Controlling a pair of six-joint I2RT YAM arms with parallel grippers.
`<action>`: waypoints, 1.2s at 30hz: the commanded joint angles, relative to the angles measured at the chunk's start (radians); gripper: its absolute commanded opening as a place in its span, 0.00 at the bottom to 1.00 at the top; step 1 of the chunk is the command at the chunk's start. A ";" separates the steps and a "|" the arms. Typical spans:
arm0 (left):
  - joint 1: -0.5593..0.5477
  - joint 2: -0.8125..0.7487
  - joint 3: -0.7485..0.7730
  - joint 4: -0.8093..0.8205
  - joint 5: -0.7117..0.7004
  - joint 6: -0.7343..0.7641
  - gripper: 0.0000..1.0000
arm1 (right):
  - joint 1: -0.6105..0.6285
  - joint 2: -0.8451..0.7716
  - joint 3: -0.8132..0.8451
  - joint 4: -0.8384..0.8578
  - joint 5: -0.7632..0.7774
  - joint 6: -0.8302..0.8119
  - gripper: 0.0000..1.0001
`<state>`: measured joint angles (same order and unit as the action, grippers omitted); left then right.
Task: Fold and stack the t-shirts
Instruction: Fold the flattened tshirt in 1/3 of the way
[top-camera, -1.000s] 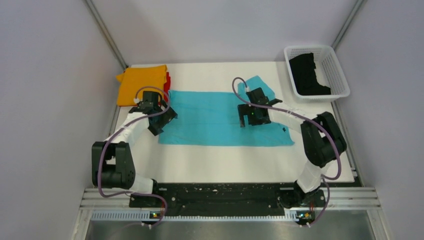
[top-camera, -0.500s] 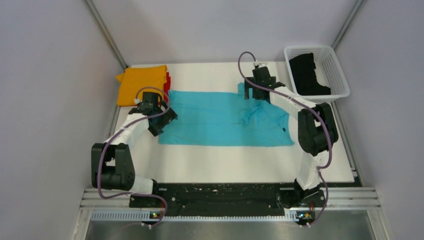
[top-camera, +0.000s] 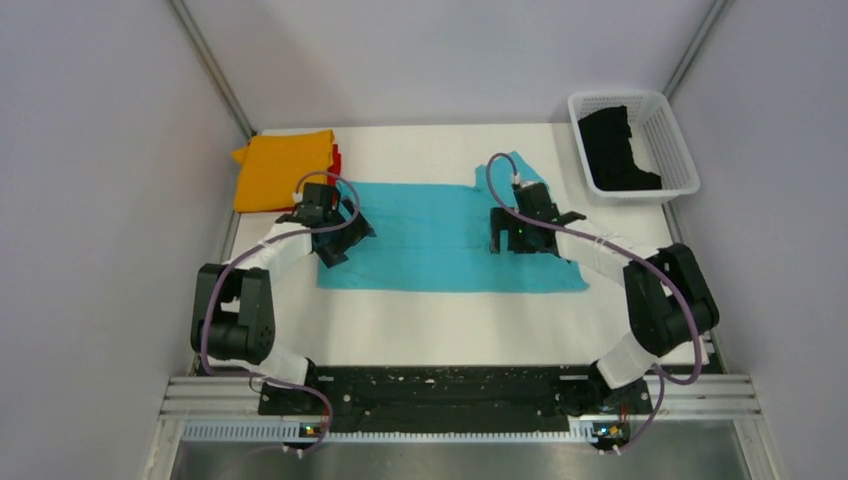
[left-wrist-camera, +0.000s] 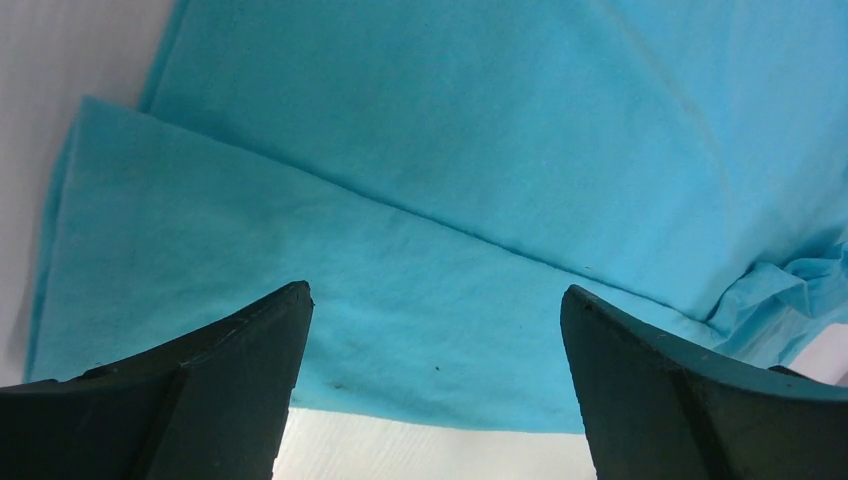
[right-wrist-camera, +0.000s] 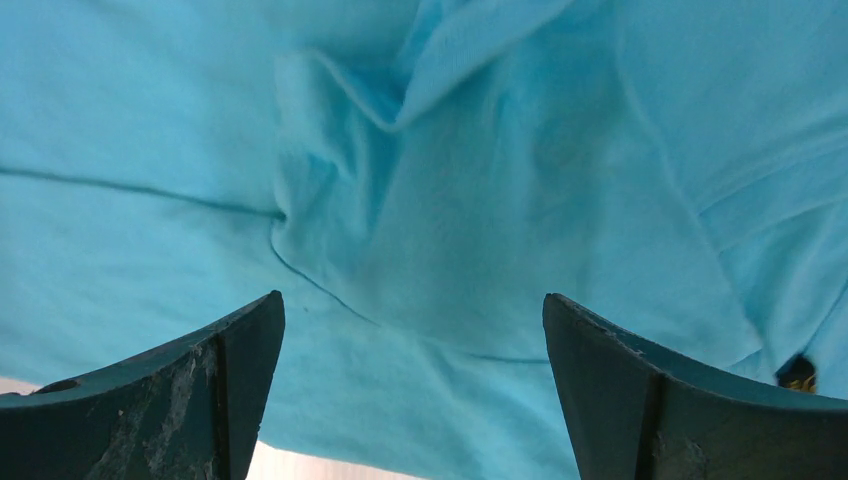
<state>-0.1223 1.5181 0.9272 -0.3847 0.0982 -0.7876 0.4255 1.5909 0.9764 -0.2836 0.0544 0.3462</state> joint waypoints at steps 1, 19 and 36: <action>-0.005 0.046 -0.033 0.093 0.021 -0.017 0.99 | 0.018 -0.028 -0.085 0.033 -0.004 0.054 0.99; -0.213 -0.406 -0.476 -0.089 -0.156 -0.282 0.99 | 0.091 -0.339 -0.407 -0.227 0.011 0.178 0.99; -0.298 -0.695 -0.530 -0.338 -0.239 -0.433 0.99 | 0.114 -0.523 -0.439 -0.303 -0.037 0.262 0.99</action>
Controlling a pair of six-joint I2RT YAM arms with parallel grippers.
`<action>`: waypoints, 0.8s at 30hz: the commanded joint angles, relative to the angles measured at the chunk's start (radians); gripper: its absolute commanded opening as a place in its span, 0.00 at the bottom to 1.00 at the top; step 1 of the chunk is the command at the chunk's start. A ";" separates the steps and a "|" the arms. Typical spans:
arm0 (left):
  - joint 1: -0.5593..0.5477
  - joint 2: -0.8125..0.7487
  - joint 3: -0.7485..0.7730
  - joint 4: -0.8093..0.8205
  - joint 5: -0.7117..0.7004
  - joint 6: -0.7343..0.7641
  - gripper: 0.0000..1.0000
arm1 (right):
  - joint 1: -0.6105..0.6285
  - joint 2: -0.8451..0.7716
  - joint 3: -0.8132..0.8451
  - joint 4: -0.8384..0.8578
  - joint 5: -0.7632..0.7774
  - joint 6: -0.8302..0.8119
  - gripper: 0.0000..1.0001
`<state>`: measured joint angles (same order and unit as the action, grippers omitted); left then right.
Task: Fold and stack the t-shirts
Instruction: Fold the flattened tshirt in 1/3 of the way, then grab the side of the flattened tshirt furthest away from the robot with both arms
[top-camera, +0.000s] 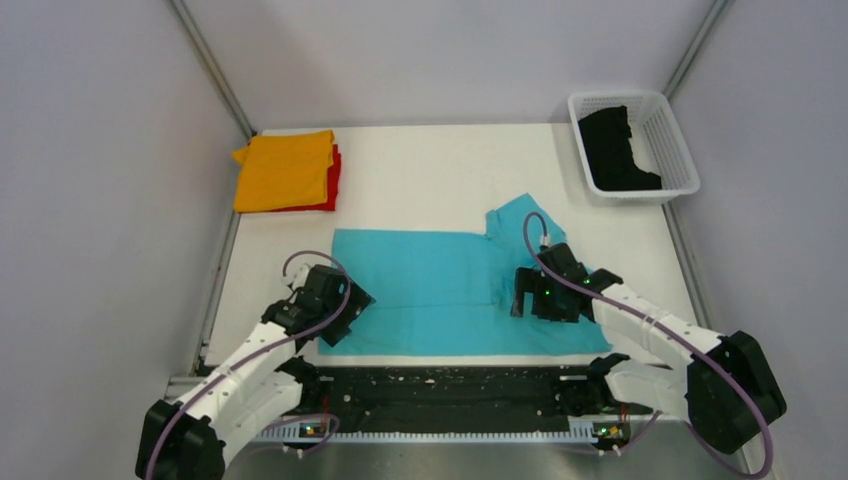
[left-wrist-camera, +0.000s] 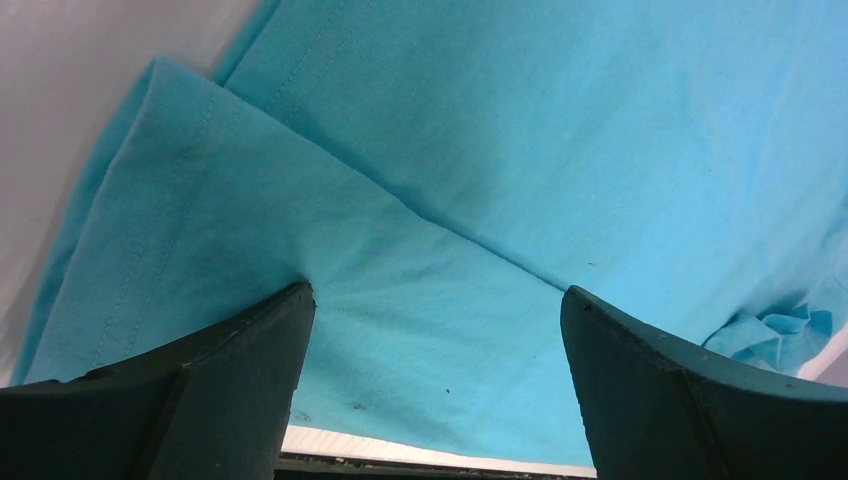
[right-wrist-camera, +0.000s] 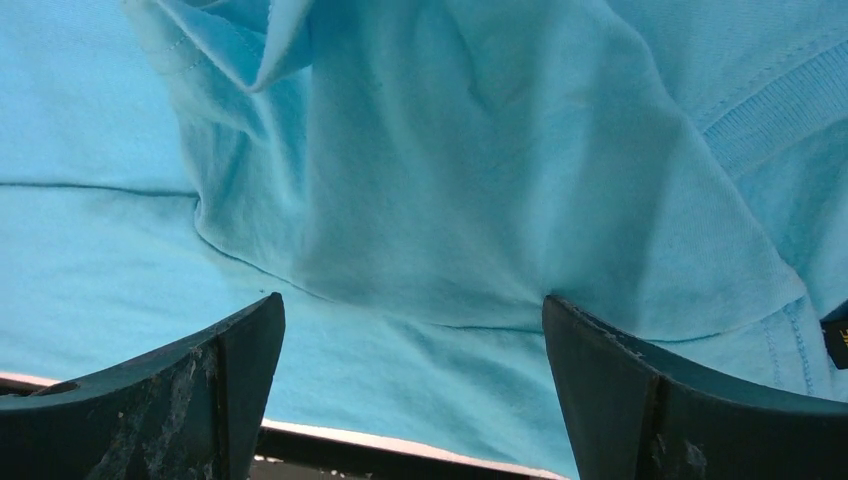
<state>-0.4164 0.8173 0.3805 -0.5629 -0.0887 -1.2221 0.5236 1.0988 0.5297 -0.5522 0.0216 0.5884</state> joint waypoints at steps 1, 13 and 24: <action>-0.004 0.008 0.029 -0.157 -0.054 0.013 0.99 | 0.016 -0.036 0.013 -0.030 0.000 0.015 0.99; 0.030 0.184 0.391 -0.075 -0.318 0.288 0.99 | 0.013 0.010 0.294 0.089 0.347 -0.086 0.99; 0.254 0.727 0.695 0.120 -0.240 0.547 0.94 | -0.074 0.293 0.493 0.178 0.275 -0.146 0.99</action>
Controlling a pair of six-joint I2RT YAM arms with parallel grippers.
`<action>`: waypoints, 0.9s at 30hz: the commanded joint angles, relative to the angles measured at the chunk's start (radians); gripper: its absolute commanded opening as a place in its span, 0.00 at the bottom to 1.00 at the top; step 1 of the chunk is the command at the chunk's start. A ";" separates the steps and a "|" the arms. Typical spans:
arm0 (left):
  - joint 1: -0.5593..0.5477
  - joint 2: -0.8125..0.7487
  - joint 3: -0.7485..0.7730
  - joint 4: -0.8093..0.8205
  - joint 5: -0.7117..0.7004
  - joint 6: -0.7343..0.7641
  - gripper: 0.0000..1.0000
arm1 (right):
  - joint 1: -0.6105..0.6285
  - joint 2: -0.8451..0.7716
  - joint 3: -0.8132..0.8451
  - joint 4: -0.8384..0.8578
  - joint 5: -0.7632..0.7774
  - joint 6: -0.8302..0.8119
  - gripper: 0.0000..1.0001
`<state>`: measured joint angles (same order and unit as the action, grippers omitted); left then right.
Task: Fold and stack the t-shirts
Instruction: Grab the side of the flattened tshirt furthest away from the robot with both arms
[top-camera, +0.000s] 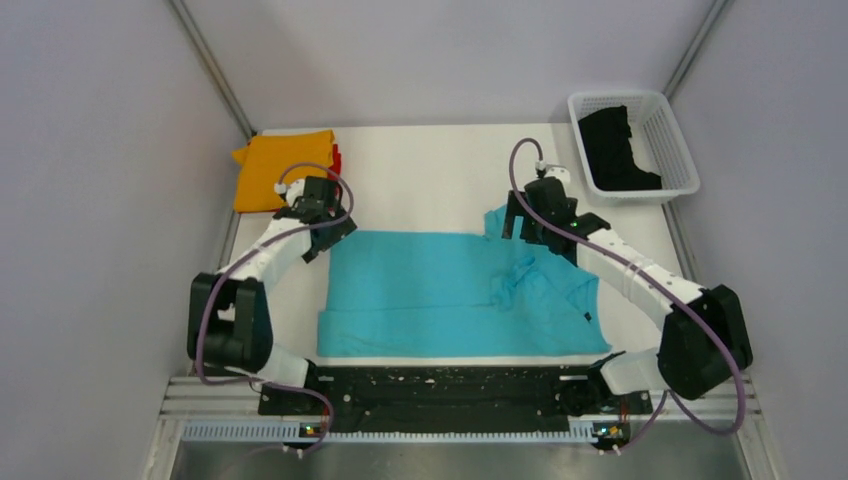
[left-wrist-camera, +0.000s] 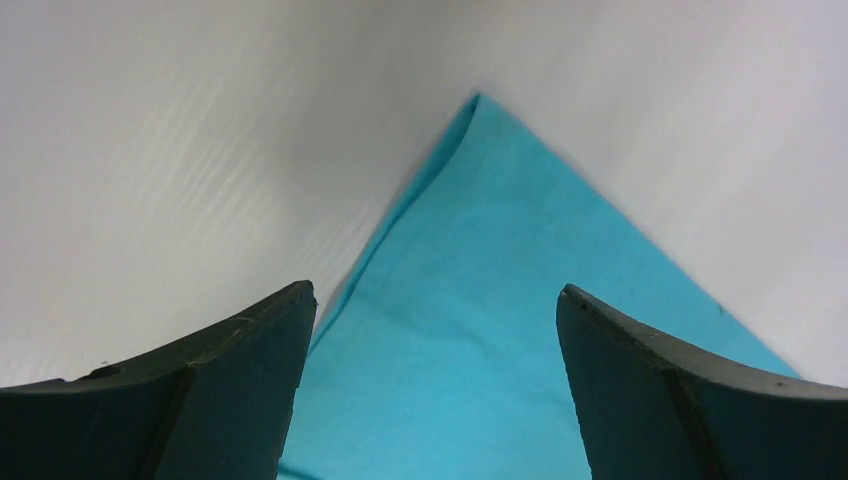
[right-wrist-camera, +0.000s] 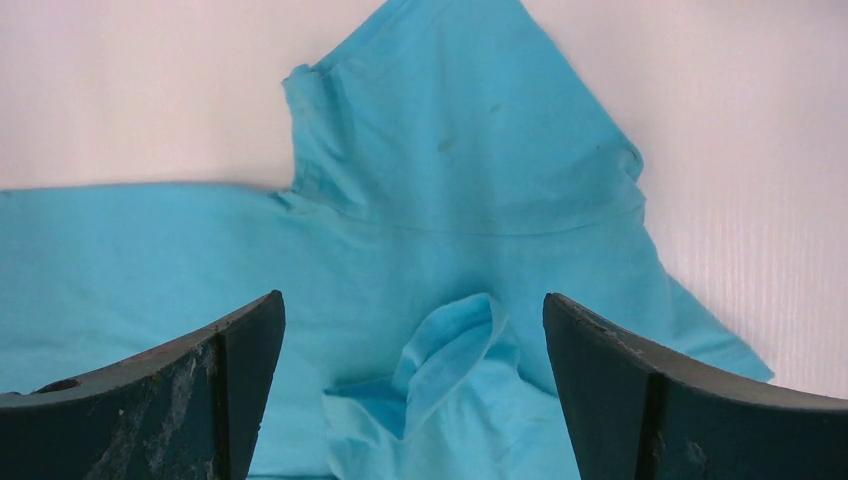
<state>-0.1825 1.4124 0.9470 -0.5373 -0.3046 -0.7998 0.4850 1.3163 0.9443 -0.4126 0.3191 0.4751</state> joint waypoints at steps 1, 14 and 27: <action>0.031 0.171 0.164 0.087 -0.037 0.137 0.91 | -0.040 0.097 0.092 0.039 -0.029 -0.031 0.99; 0.076 0.410 0.289 0.093 -0.010 0.189 0.61 | -0.085 0.232 0.160 0.053 -0.059 -0.058 0.99; 0.075 0.486 0.289 0.036 0.030 0.151 0.33 | -0.090 0.230 0.138 0.054 -0.074 -0.055 0.98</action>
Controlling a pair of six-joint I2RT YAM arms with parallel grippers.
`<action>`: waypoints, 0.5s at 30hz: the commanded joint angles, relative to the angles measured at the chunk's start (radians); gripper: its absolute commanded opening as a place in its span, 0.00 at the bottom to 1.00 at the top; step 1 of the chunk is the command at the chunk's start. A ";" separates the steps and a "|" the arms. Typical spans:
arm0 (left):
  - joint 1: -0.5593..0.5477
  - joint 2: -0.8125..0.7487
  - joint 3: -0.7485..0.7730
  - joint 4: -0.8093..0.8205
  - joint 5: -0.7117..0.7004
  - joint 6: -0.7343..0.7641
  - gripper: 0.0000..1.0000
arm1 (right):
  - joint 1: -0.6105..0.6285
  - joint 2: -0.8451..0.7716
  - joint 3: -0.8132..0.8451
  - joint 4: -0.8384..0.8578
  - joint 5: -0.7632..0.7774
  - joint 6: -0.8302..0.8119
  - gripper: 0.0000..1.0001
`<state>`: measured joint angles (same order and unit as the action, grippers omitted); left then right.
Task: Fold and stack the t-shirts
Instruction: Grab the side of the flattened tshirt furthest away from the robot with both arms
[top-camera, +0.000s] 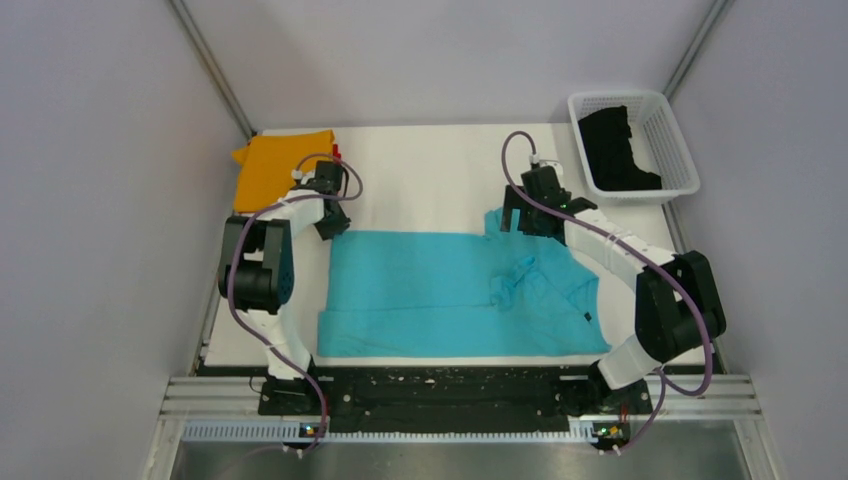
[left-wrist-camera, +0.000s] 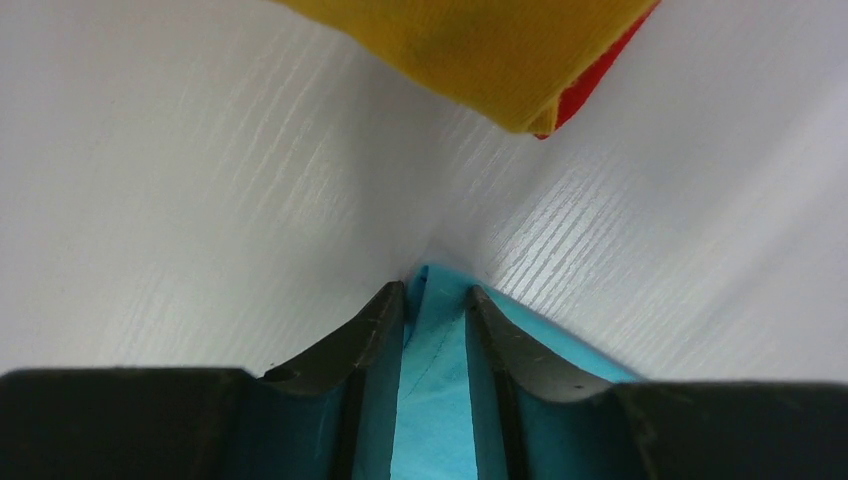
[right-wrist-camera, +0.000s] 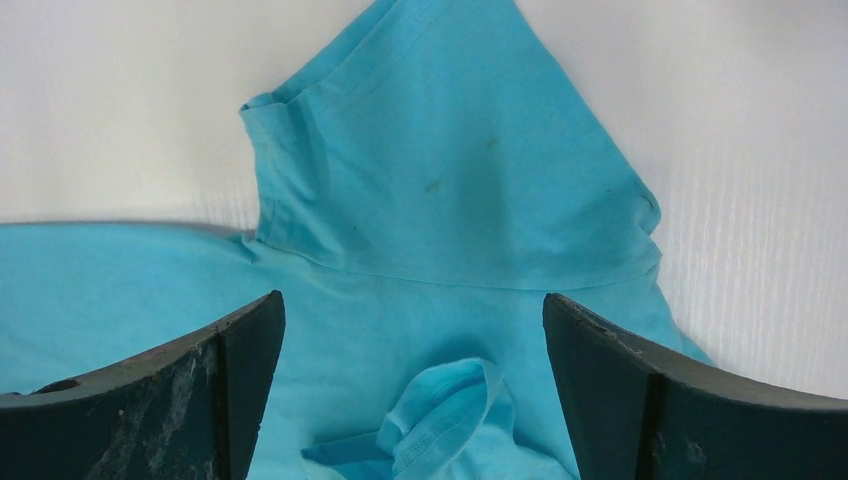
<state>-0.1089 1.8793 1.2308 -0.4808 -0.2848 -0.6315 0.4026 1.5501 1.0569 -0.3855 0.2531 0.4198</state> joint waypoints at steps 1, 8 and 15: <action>0.002 0.013 0.000 -0.019 0.010 -0.021 0.33 | -0.008 -0.007 0.023 0.028 -0.009 0.002 0.98; 0.002 0.011 0.001 -0.011 0.008 -0.009 0.17 | -0.007 -0.006 0.021 0.040 -0.014 -0.003 0.98; 0.002 0.015 0.023 -0.007 0.027 0.041 0.00 | -0.009 0.083 0.124 0.057 -0.003 -0.058 0.97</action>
<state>-0.1093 1.8797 1.2324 -0.4782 -0.2733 -0.6250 0.4026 1.5684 1.0779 -0.3832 0.2382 0.4034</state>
